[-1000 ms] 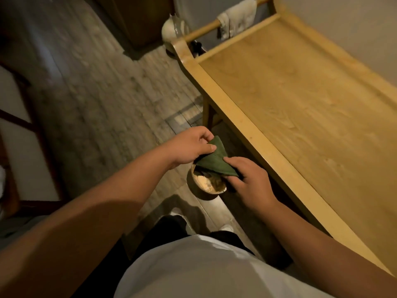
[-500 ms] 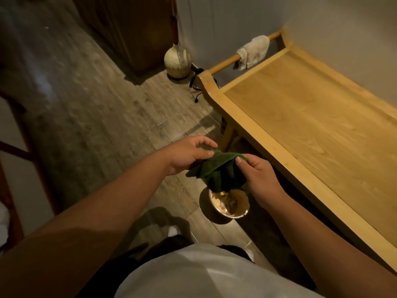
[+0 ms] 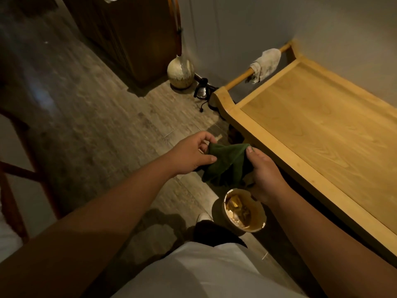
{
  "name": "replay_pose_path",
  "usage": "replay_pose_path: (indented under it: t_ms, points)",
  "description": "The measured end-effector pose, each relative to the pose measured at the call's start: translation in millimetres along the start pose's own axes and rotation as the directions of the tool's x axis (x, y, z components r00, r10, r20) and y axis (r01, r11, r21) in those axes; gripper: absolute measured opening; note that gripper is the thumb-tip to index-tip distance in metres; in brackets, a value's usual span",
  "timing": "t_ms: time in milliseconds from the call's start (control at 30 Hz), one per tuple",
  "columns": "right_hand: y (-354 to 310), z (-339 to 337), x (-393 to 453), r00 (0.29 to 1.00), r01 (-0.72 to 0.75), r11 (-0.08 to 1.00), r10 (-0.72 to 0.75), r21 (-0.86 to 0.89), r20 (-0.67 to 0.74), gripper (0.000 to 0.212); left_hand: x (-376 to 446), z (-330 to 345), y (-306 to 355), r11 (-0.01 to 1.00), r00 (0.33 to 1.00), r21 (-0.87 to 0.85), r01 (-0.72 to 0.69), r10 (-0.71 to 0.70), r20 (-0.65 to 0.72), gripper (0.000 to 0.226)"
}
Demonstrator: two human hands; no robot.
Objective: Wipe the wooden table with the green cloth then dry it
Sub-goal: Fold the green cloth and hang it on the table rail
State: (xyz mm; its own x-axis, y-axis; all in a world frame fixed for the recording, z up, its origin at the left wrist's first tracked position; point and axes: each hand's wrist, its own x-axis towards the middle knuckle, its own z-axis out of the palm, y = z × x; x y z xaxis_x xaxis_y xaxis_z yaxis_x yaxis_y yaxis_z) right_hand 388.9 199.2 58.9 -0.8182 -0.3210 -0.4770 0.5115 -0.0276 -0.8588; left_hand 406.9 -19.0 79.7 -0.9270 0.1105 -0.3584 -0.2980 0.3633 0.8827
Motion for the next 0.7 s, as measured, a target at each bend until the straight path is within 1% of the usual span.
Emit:
replay_pose_path:
  t_ms: [67, 100, 167, 200, 233, 267, 300, 333, 367, 400, 433, 467, 533, 600, 633, 700]
  points:
    - [-9, 0, 14, 0.998, -0.045, 0.998, 0.047, 0.045, -0.032, 0.037, 15, -3, 5, 0.995, 0.999, 0.094, -0.034, 0.035, -0.017, 0.045]
    - [-14, 0, 22, 0.996, -0.060, 0.998, 0.063, 0.036, -0.065, 0.037, 23, -6, 7, 0.991, 0.999, 0.129, -0.037, 0.038, -0.007, 0.041]
    - [-22, -2, 39, 0.996, -0.029, 0.993, 0.019, -0.111, -0.089, 0.034, 40, -12, 12, 0.983, 0.998, 0.179, -0.048, 0.043, 0.036, 0.020]
    - [-25, -2, 47, 0.998, 0.014, 0.982, -0.026, -0.190, -0.058, 0.032, 50, -16, 14, 0.979, 0.998, 0.197, -0.053, 0.044, 0.052, 0.012]
    - [-28, 0, 54, 0.998, 0.055, 0.966, -0.059, -0.252, -0.009, 0.036, 61, -20, 17, 0.974, 0.997, 0.220, -0.055, 0.043, 0.056, 0.010]
    - [-28, 2, 63, 0.995, 0.103, 0.937, -0.097, -0.334, 0.036, 0.052, 73, -25, 20, 0.969, 0.998, 0.242, -0.049, 0.037, 0.055, 0.010]
    - [-28, 5, 71, 0.987, 0.160, 0.887, -0.144, -0.433, 0.071, 0.071, 85, -30, 23, 0.967, 0.998, 0.253, -0.041, 0.029, 0.052, 0.010]
    - [-25, 9, 81, 0.975, 0.220, 0.800, -0.202, -0.558, 0.095, 0.084, 96, -35, 26, 0.966, 0.998, 0.257, -0.036, 0.023, 0.052, 0.010]
    - [-23, 13, 92, 0.958, 0.273, 0.709, -0.259, -0.651, 0.120, 0.091, 108, -42, 31, 0.967, 0.998, 0.252, -0.030, 0.016, 0.060, 0.011]
    - [-22, 17, 103, 0.942, 0.306, 0.633, -0.308, -0.712, 0.131, 0.092, 120, -49, 36, 0.972, 0.997, 0.234, -0.019, -0.001, 0.083, 0.011]
    - [-23, 20, 114, 0.933, 0.308, 0.594, -0.341, -0.743, 0.113, 0.087, 130, -56, 41, 0.978, 0.993, 0.209, -0.005, -0.020, 0.117, 0.011]
    - [-26, 22, 126, 0.926, 0.292, 0.575, -0.369, -0.765, 0.076, 0.077, 140, -62, 46, 0.982, 0.988, 0.187, 0.006, -0.034, 0.151, 0.014]
    - [-39, 21, 148, 0.912, 0.259, 0.539, -0.410, -0.801, 0.019, 0.047, 160, -76, 56, 0.985, 0.980, 0.173, 0.005, -0.039, 0.197, 0.020]
    - [-56, 18, 166, 0.905, 0.266, 0.466, -0.423, -0.844, 0.052, 0.026, 181, -89, 65, 0.971, 0.978, 0.239, -0.021, -0.030, 0.207, 0.025]
    - [-63, 15, 173, 0.901, 0.272, 0.417, -0.428, -0.867, 0.076, 0.022, 191, -95, 70, 0.954, 0.978, 0.298, -0.040, -0.023, 0.207, 0.026]
    - [-80, 2, 183, 0.881, 0.263, 0.324, -0.464, -0.909, 0.089, 0.032, 211, -108, 80, 0.880, 0.978, 0.464, -0.101, 0.002, 0.210, 0.025]
